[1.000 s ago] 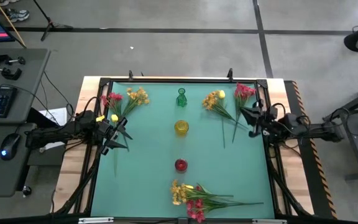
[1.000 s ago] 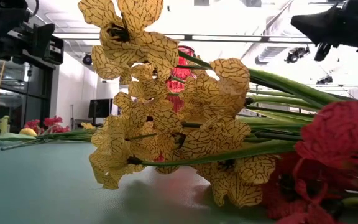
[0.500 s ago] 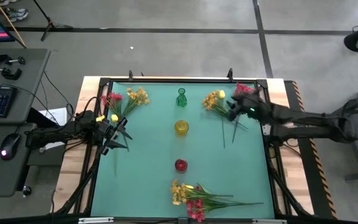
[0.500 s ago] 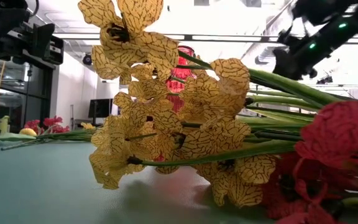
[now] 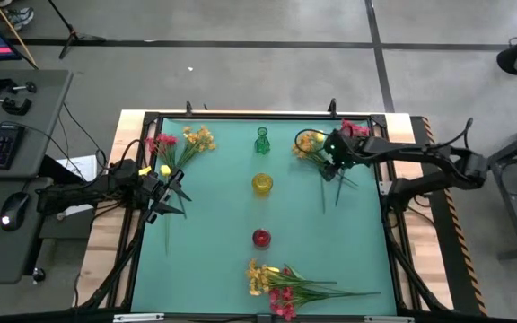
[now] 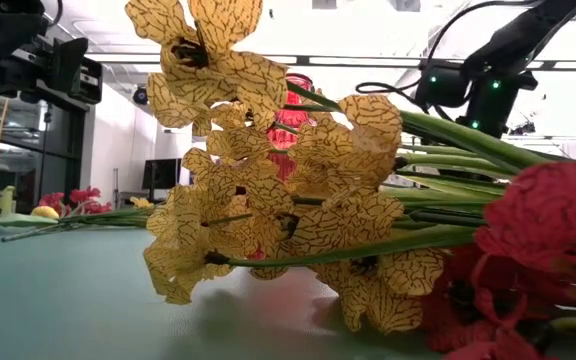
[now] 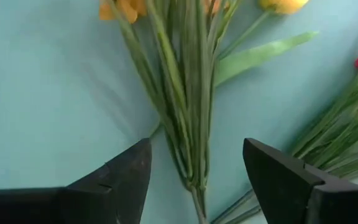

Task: Sort flowers into vase by color
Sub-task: Put the right yellow flowers into the green vase, then put the bottom yellow flowers into the green vase

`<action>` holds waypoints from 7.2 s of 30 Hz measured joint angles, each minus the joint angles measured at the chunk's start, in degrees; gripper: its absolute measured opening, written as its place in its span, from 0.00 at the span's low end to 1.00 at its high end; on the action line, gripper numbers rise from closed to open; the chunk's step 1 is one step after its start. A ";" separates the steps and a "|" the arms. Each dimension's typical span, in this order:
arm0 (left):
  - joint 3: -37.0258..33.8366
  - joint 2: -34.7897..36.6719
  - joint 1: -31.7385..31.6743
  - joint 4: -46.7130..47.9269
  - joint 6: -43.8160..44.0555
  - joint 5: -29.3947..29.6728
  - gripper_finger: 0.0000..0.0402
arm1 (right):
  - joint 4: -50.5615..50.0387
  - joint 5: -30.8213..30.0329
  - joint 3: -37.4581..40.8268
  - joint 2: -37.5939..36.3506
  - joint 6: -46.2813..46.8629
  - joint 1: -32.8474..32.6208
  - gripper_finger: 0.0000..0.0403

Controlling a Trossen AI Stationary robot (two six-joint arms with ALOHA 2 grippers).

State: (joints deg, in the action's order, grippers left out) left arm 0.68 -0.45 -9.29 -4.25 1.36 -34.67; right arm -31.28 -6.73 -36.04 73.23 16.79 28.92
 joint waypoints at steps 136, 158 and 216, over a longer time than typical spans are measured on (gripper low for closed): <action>0.00 -0.01 0.00 0.00 0.00 0.01 0.46 | 14.30 3.12 -15.27 6.16 -7.23 -10.18 0.73; 0.01 0.00 -0.01 0.00 0.00 -0.01 0.46 | 12.01 10.73 -15.20 14.30 24.80 -59.14 0.73; -0.01 0.00 -0.01 0.00 -0.01 -0.01 0.46 | 20.79 34.82 -15.08 29.98 17.27 -59.22 0.04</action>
State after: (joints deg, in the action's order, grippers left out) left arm 0.67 -0.45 -9.30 -4.25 1.34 -34.68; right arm -10.49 28.09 -51.12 103.20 34.06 -30.30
